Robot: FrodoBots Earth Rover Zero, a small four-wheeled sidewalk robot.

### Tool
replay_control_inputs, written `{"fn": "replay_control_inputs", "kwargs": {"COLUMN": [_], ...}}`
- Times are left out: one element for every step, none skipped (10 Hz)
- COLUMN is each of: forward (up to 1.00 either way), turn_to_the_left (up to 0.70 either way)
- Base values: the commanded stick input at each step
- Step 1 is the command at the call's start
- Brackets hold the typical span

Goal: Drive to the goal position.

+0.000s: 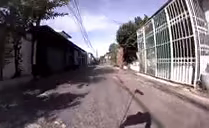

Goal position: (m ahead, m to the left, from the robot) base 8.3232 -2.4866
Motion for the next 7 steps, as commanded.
{"fn": "replay_control_inputs", "kwargs": {"forward": [1.00,1.00,1.00,1.00,1.00,1.00,1.00], "turn_to_the_left": [0.00,0.00,0.00,0.00,0.00,0.00,0.00]}}
